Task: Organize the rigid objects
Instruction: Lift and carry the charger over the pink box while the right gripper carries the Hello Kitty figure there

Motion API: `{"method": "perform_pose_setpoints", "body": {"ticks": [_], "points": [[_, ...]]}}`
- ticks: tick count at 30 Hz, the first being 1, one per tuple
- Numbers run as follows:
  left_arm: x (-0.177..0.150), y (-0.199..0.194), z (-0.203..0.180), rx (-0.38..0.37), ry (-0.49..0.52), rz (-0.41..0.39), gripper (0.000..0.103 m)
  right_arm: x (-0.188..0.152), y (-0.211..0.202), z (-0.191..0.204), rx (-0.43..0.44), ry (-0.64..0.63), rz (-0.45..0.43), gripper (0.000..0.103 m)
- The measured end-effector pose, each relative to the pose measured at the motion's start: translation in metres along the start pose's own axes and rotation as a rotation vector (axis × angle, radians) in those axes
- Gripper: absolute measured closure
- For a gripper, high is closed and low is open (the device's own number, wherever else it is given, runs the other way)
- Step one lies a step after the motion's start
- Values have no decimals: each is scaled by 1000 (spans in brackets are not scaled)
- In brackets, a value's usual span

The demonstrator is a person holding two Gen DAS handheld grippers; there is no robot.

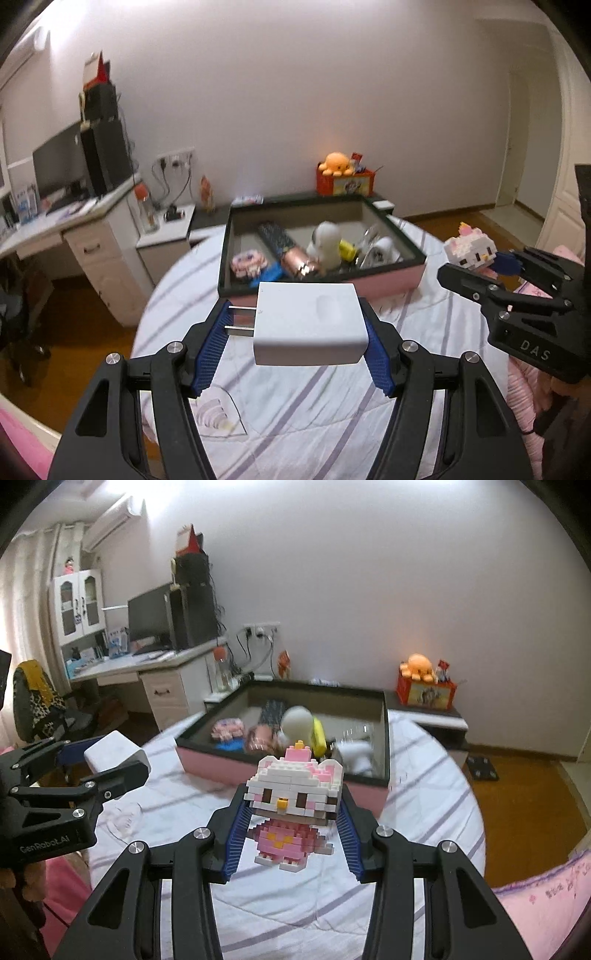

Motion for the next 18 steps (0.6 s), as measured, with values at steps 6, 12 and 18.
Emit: {"method": "perform_pose_setpoints", "body": {"ticks": [6, 12, 18], "points": [[33, -5, 3, 0, 33, -43, 36, 31, -13, 0, 20, -25, -59, 57], [73, 22, 7, -10, 64, -51, 36, 65, -3, -7, 20, -75, -78, 57], [103, 70, 7, -37, 71, -19, 36, 96, 24, -22, 10, -100, -70, 57]]}}
Point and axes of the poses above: each gripper's, at about its wrist camera, not at the fingertips, and y roughly the way its jaws point, z to its left, x to its top, the point moved 10 cm from there along y, roughly the way its jaws point, and after that the axes turned 1 degree about -y, right-handed, at the moved point
